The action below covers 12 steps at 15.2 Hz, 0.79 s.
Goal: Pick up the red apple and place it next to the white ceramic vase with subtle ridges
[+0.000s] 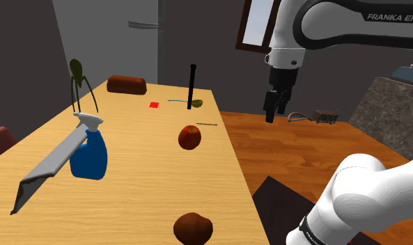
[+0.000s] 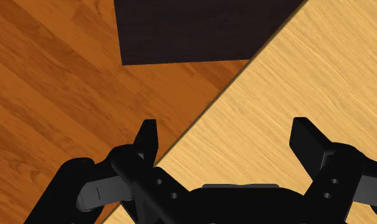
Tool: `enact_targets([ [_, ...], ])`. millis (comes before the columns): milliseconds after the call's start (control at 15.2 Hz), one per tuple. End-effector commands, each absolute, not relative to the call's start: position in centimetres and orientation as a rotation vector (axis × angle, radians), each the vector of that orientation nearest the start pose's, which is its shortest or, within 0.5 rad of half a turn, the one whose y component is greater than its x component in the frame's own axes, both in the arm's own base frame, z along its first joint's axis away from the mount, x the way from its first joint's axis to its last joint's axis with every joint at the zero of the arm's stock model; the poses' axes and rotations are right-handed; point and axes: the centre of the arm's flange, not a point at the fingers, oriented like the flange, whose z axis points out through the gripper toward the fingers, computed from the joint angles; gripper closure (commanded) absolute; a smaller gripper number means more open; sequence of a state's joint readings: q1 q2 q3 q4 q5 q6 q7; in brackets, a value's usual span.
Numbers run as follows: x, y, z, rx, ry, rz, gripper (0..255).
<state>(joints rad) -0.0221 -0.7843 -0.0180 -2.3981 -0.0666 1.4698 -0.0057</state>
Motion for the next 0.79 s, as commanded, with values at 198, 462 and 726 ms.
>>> enact_targets([
  [198, 32.4, -1.2, 54.5, -3.17, 0.121, 0.196, 0],
  [462, 36.5, -0.3, 52.3, -3.147, 0.218, 0.149, 0],
  [726, 40.8, 0.4, 50.2, -3.122, 0.313, 0.102, 0],
])
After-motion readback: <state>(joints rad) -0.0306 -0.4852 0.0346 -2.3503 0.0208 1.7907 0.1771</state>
